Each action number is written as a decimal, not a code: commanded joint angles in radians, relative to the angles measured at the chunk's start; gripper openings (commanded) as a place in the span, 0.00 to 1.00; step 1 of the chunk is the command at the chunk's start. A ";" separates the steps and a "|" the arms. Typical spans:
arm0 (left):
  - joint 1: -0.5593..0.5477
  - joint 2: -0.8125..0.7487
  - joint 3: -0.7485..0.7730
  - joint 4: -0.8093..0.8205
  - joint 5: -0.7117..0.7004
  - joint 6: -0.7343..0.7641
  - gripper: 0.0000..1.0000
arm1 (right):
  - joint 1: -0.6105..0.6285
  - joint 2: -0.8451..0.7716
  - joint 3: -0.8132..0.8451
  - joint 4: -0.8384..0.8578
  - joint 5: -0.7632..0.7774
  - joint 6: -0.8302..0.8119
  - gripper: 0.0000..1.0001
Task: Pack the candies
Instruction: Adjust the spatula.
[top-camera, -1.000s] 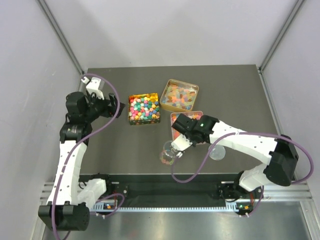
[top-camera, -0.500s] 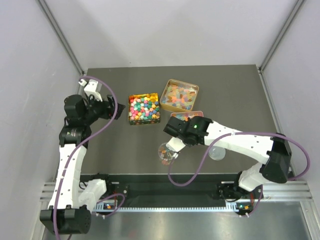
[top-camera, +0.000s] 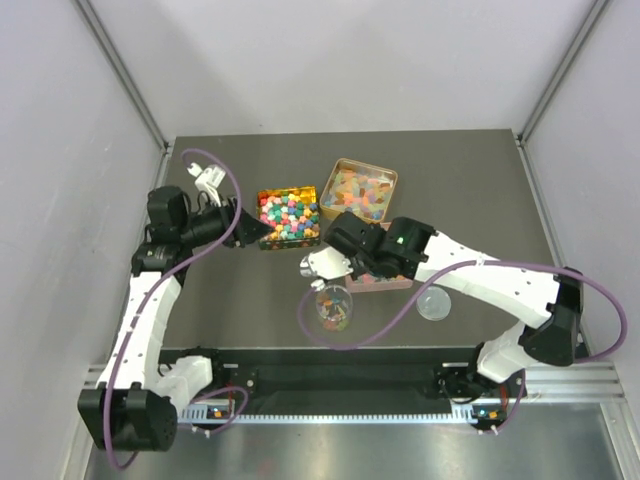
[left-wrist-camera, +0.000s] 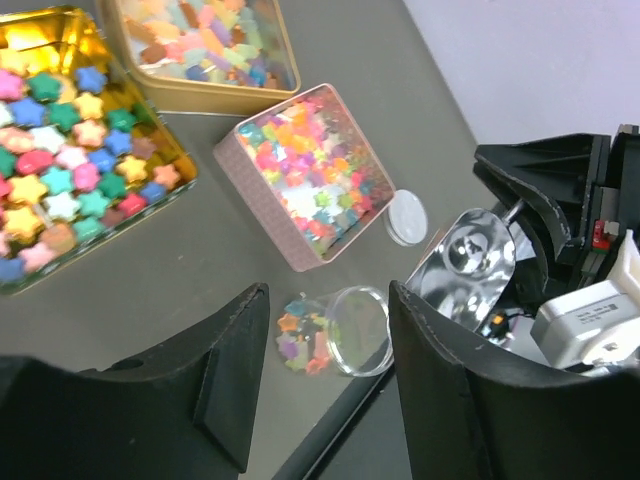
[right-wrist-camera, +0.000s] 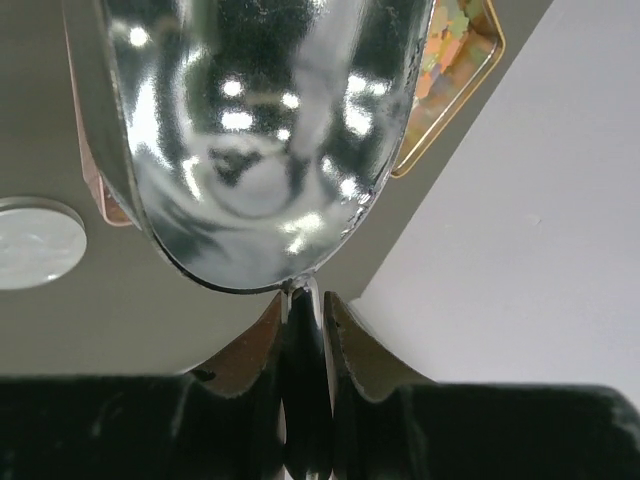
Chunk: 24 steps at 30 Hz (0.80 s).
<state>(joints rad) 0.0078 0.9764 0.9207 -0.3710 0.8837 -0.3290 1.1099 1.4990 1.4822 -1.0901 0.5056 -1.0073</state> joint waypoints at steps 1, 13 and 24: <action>-0.052 0.045 0.078 0.027 0.066 -0.022 0.56 | -0.027 -0.003 0.118 0.062 -0.056 0.084 0.00; -0.085 0.134 0.159 0.015 0.052 -0.031 0.60 | -0.032 0.135 0.297 0.104 -0.062 0.081 0.00; -0.095 0.143 0.150 -0.014 0.023 0.019 0.60 | -0.033 0.159 0.378 0.127 -0.026 0.092 0.00</action>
<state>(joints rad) -0.0818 1.1156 1.0470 -0.3763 0.9180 -0.3550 1.0832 1.6749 1.7836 -1.0100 0.4522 -0.9413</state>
